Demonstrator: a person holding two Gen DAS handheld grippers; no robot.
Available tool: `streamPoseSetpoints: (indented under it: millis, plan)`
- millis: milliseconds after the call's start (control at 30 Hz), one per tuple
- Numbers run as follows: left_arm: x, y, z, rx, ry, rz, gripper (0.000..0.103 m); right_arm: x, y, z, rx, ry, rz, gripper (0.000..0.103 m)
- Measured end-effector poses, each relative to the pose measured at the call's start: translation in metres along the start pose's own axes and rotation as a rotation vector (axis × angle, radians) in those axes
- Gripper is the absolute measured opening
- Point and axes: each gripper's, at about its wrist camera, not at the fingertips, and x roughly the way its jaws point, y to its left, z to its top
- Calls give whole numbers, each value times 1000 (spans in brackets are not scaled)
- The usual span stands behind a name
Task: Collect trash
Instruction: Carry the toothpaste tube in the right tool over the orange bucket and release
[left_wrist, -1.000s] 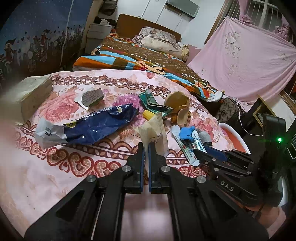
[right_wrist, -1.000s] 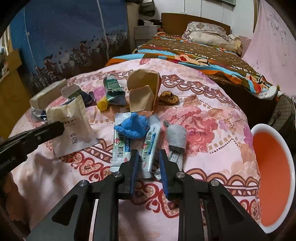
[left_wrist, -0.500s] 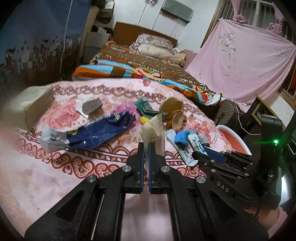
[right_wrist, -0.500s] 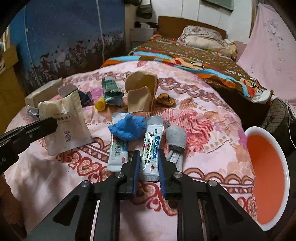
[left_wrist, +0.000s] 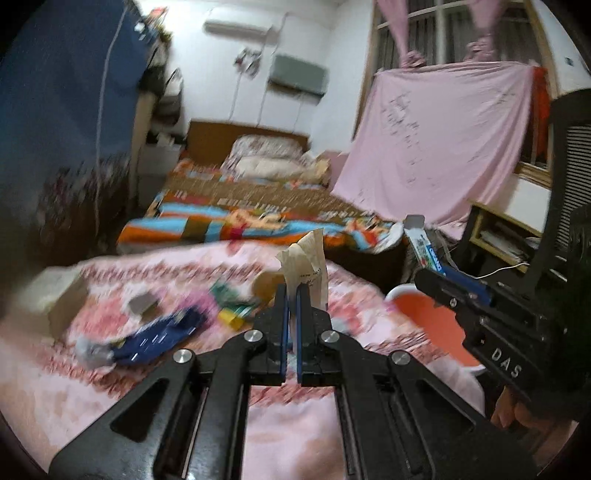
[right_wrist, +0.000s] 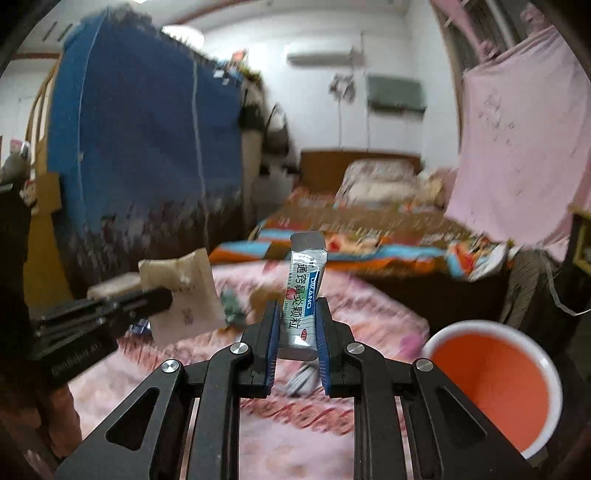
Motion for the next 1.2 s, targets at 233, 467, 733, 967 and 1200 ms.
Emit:
streamPoseSetpoints:
  millis: [233, 467, 733, 967, 1200]
  plan:
    - [9, -45, 18, 90, -107, -118, 0, -37, -35, 14, 7, -128, -175, 16]
    - [32, -90, 26, 144, -130, -239, 0, -51, -82, 13, 40, -139, -333, 17]
    - [60, -121, 21, 142, -34, -315, 0, -51, -123, 0, 100, -77, -428, 17]
    - [100, -138, 14, 107, 159, -335, 0, -43, -150, -16, 175, 12, -465, 19]
    - [132, -142, 5, 2, 330, -329, 0, -32, -163, -29, 244, 94, -455, 20]
